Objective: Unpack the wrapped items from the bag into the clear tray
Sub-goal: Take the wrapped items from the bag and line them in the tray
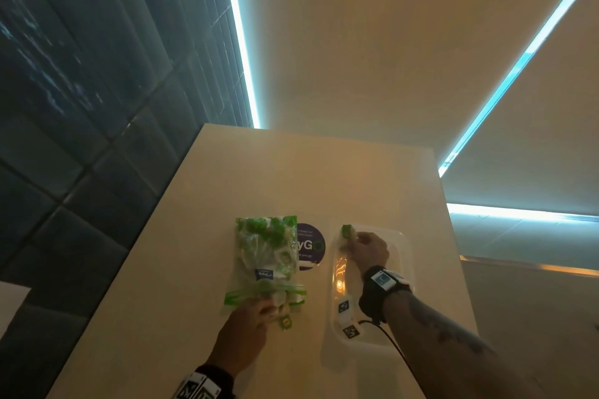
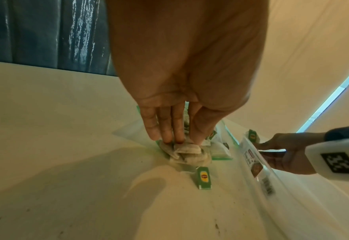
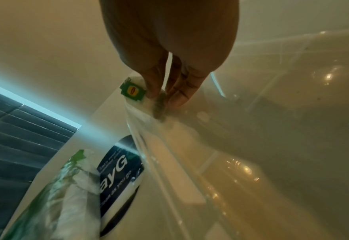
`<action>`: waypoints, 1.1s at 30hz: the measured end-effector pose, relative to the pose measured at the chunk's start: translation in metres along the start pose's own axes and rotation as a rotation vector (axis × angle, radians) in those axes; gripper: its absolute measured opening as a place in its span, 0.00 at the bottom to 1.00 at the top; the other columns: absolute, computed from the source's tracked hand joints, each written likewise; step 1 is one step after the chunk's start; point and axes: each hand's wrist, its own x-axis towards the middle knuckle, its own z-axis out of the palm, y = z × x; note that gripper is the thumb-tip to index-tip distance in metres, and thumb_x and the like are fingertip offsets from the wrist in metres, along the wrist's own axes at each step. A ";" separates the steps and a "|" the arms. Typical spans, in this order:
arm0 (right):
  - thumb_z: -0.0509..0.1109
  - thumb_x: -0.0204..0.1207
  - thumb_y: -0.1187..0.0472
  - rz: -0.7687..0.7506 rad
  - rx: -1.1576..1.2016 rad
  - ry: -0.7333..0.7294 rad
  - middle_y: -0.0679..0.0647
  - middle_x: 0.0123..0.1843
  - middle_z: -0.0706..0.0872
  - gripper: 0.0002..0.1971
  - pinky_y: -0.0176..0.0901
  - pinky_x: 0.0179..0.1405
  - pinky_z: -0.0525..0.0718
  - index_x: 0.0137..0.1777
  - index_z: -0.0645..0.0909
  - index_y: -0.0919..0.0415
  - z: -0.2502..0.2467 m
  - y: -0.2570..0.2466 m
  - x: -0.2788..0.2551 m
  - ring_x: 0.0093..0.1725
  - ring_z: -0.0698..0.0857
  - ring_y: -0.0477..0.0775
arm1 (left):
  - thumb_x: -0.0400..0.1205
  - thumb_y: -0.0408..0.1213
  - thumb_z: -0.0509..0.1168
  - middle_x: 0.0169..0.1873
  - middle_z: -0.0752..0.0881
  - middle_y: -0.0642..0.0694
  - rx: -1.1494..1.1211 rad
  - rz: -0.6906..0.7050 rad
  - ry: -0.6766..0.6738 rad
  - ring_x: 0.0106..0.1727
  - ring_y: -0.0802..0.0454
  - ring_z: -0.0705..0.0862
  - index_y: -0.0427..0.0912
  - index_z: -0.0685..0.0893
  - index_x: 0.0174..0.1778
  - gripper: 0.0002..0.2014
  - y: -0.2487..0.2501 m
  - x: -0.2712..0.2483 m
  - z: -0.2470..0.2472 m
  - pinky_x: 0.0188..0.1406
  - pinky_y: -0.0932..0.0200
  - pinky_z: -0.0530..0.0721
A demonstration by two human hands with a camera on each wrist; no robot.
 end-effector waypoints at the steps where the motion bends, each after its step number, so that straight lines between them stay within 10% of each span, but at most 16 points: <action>1: 0.77 0.70 0.44 -0.008 -0.002 0.015 0.54 0.52 0.90 0.21 0.60 0.61 0.85 0.57 0.86 0.56 0.001 -0.001 -0.003 0.52 0.87 0.57 | 0.76 0.27 0.62 0.61 0.84 0.51 -0.003 -0.012 0.026 0.62 0.54 0.82 0.47 0.84 0.65 0.22 0.000 0.000 0.000 0.53 0.72 0.73; 11: 0.64 0.79 0.45 -0.094 -0.082 -0.095 0.58 0.57 0.88 0.17 0.64 0.64 0.82 0.54 0.87 0.55 0.007 0.002 -0.018 0.56 0.85 0.63 | 0.75 0.24 0.60 0.54 0.81 0.52 0.019 -0.010 0.039 0.56 0.54 0.83 0.50 0.86 0.59 0.22 -0.003 0.000 0.006 0.52 0.67 0.78; 15: 0.70 0.78 0.61 -0.104 -0.050 0.021 0.60 0.70 0.77 0.24 0.59 0.74 0.74 0.74 0.75 0.63 -0.010 -0.013 -0.041 0.70 0.76 0.63 | 0.76 0.26 0.61 0.56 0.80 0.53 0.067 0.030 0.095 0.57 0.52 0.82 0.52 0.86 0.58 0.21 -0.003 -0.005 0.009 0.52 0.65 0.80; 19: 0.67 0.80 0.66 -0.287 0.089 -0.023 0.56 0.53 0.88 0.10 0.46 0.48 0.89 0.59 0.85 0.59 -0.017 -0.020 -0.085 0.46 0.86 0.51 | 0.77 0.33 0.65 0.56 0.80 0.55 0.173 0.128 0.198 0.55 0.53 0.82 0.56 0.85 0.55 0.15 0.005 -0.010 0.015 0.48 0.63 0.82; 22: 0.67 0.80 0.68 -0.343 0.068 -0.225 0.57 0.40 0.88 0.07 0.32 0.27 0.82 0.51 0.87 0.62 -0.017 -0.015 -0.126 0.28 0.82 0.39 | 0.69 0.31 0.66 0.51 0.80 0.53 0.293 0.190 0.241 0.50 0.51 0.81 0.57 0.81 0.52 0.19 0.007 -0.007 0.025 0.43 0.60 0.84; 26: 0.69 0.80 0.67 -0.282 -0.098 -0.491 0.58 0.38 0.88 0.06 0.30 0.23 0.79 0.50 0.87 0.65 -0.016 -0.002 -0.159 0.22 0.79 0.38 | 0.69 0.34 0.66 0.47 0.81 0.50 0.360 0.142 0.261 0.47 0.48 0.82 0.55 0.82 0.50 0.15 0.004 -0.001 0.028 0.37 0.57 0.82; 33: 0.69 0.79 0.65 -0.172 -0.218 -0.540 0.56 0.37 0.89 0.07 0.38 0.24 0.81 0.51 0.87 0.63 -0.017 0.014 -0.171 0.23 0.81 0.44 | 0.79 0.42 0.68 0.48 0.87 0.49 0.041 0.076 0.267 0.50 0.47 0.85 0.52 0.86 0.48 0.05 0.001 0.009 0.019 0.45 0.54 0.83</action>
